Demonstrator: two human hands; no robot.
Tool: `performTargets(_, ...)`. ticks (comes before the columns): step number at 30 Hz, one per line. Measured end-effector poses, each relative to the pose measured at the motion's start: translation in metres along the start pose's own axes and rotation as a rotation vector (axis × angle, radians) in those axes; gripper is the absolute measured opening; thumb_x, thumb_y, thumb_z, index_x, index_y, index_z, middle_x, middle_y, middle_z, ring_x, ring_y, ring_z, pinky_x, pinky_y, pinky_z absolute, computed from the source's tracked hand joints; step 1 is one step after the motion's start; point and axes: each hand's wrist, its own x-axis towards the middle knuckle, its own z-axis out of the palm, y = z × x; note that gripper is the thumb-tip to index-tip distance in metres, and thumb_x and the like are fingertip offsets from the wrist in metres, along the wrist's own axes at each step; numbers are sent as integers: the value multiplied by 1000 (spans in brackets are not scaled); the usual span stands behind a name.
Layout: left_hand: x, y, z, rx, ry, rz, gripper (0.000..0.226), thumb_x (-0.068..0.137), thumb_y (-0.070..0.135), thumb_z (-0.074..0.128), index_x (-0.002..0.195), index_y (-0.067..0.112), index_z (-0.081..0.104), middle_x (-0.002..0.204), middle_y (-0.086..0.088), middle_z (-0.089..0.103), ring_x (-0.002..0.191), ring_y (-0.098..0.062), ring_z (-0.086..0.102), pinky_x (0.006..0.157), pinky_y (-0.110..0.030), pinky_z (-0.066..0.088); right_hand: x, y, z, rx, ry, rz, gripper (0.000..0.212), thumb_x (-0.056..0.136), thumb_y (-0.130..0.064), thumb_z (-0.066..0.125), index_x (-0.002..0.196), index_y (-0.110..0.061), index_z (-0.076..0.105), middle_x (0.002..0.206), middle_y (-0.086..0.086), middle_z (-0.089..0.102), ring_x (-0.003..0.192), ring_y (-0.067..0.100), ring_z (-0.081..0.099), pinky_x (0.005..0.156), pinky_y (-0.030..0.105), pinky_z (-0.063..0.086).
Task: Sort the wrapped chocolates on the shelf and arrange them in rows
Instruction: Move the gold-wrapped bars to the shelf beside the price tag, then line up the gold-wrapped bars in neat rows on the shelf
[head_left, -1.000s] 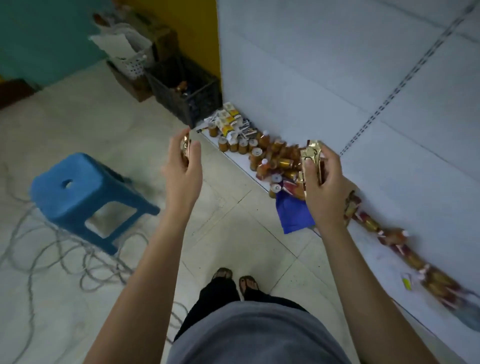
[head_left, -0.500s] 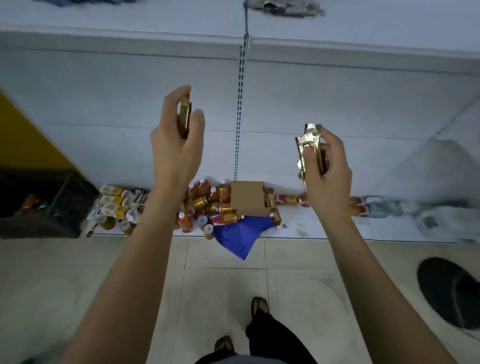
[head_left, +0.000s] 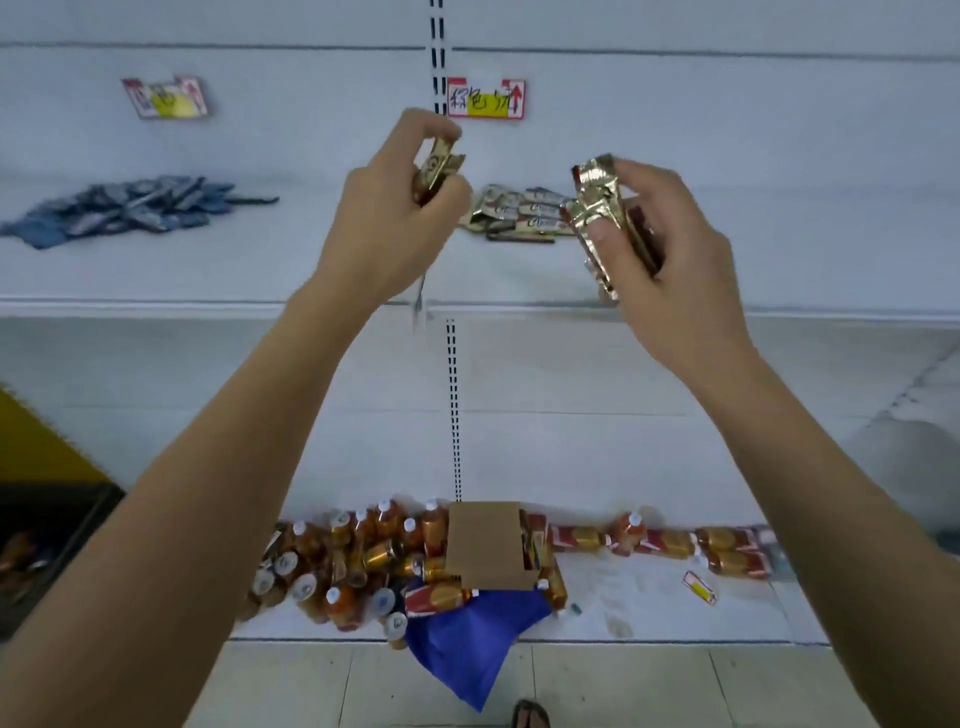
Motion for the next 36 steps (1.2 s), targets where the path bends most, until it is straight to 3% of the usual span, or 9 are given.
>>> performTargets(3, 52, -6, 14, 6, -127, -106, 26, 88, 21, 48, 114, 23, 47, 75, -9, 57, 51, -17, 44, 39, -17, 36, 60, 26, -7, -18, -141, 13, 28, 93, -24, 52, 121, -26, 51, 80, -1, 64, 58, 8, 56, 56, 15, 43)
performTargets(6, 93, -12, 32, -45, -250, -190, 27, 88, 22, 55, 114, 22, 47, 78, -4, 64, 54, -15, 51, 50, -23, 44, 114, 53, -3, -99, -305, 46, 26, 91, -28, 53, 117, -27, 52, 78, -10, 62, 63, 4, 55, 63, 21, 41)
performTargets(11, 143, -31, 56, 14, -418, -302, 23, 88, 25, 56, 111, 24, 50, 94, -5, 64, 66, -12, 59, 58, -24, 47, 169, 89, 19, 16, -501, 237, 24, 91, -20, 53, 115, -24, 54, 91, 3, 68, 49, -2, 51, 41, 10, 34)
performTargets(14, 161, -46, 64, -40, -578, -367, 26, 85, 17, 57, 109, 26, 51, 99, -8, 61, 83, -18, 62, 68, -28, 48, 185, 105, 27, 154, -587, 348, 25, 88, -12, 51, 105, -29, 58, 96, 10, 70, 67, 15, 58, 52, 20, 39)
performTargets(19, 184, -65, 50, -106, -939, -317, 40, 69, 15, 65, 106, 27, 60, 103, 5, 65, 85, -2, 62, 74, -19, 47, 196, 126, 30, 240, -758, 434, 25, 88, -9, 52, 97, -27, 67, 97, 9, 67, 88, 18, 61, 88, 30, 47)
performTargets(25, 201, -102, 53, 146, -622, -72, 24, 90, 24, 56, 113, 19, 53, 118, 6, 57, 113, -12, 54, 88, -19, 44, 210, 137, 38, -81, -737, 336, 23, 93, -22, 49, 108, -28, 66, 116, -13, 62, 107, 1, 54, 95, 16, 39)
performTargets(29, 183, -121, 73, 439, -747, 146, 57, 95, 42, 38, 144, 17, 25, 150, -2, 28, 136, -14, 25, 103, -18, 16, 207, 149, 66, -326, -791, 245, 43, 96, -31, 43, 137, -20, 41, 142, -2, 43, 128, 12, 39, 98, 14, 25)
performTargets(32, 176, -122, 77, 575, -814, 232, 55, 98, 41, 23, 147, 17, 15, 154, -1, 17, 139, -14, 16, 103, -18, 8, 195, 150, 79, -427, -914, 148, 43, 99, -29, 34, 140, -17, 37, 145, 5, 38, 134, 20, 33, 103, 20, 19)
performTargets(36, 170, -123, 75, 637, -894, 196, 70, 90, 60, 21, 148, 25, 5, 157, 4, 5, 142, -13, 5, 116, -35, 4, 188, 148, 69, -481, -942, 150, 41, 99, -27, 34, 140, -24, 35, 151, -1, 28, 137, 13, 25, 104, 16, 14)
